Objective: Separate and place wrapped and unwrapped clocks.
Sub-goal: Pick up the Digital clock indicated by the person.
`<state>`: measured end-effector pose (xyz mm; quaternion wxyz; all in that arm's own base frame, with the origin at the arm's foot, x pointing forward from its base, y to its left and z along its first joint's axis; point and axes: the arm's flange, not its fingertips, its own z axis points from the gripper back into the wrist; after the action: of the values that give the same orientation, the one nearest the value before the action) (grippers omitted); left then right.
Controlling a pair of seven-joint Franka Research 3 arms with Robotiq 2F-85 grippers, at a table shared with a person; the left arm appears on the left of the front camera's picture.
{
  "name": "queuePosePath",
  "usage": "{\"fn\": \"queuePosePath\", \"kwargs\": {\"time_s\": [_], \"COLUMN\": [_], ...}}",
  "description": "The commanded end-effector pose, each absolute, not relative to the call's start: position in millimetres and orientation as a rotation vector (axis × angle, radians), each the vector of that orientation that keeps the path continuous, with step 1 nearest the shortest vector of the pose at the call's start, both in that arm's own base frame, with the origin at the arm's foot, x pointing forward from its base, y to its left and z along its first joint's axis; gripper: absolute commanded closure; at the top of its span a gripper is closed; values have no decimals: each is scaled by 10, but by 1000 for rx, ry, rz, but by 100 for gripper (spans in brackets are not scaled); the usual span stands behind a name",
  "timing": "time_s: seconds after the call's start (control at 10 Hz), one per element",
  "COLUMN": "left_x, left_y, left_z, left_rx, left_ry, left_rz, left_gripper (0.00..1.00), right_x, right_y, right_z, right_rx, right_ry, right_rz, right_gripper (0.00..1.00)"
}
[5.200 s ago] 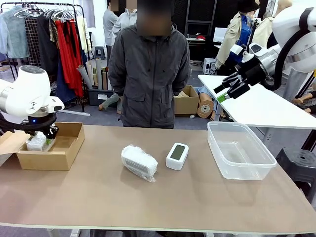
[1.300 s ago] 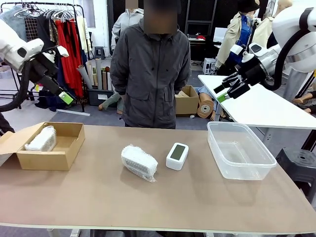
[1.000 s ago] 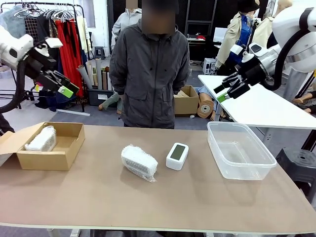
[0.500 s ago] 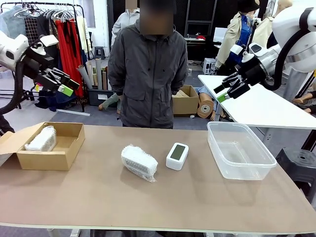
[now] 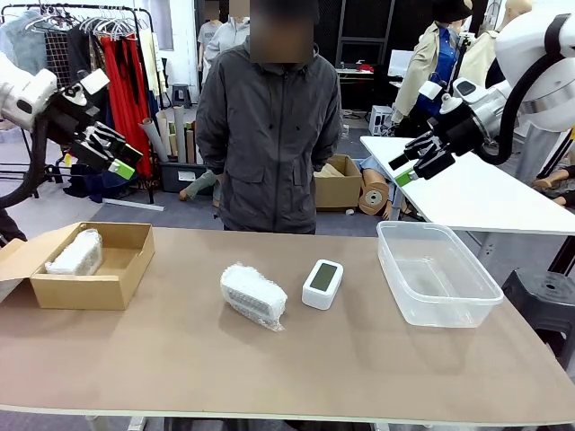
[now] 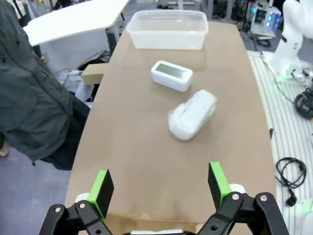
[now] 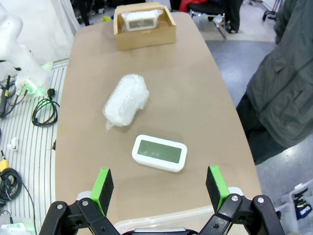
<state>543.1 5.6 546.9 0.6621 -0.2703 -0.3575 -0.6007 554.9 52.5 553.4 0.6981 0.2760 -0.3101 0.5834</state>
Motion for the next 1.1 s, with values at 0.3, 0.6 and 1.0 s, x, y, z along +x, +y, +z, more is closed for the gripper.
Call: {"fn": "queuePosePath", "kwargs": {"time_s": [0.3, 0.6, 1.0], "left_x": [5455, 5455, 5455], "left_y": [-8, -13, -13], "left_z": [5313, 5345, 5345], "left_rx": [-546, -567, -567], "left_ry": [-808, -801, -801], "left_rz": [-1472, -1444, -1444], "left_gripper": [0, 0, 0], "right_x": [5553, 5553, 5553], "right_y": [533, 533, 533], "right_z": [5551, 5551, 5551], "right_rx": [610, 610, 610], "right_ry": [-696, -696, -696], "right_rz": [1302, 1302, 1302], "right_gripper": [0, 0, 0]}}
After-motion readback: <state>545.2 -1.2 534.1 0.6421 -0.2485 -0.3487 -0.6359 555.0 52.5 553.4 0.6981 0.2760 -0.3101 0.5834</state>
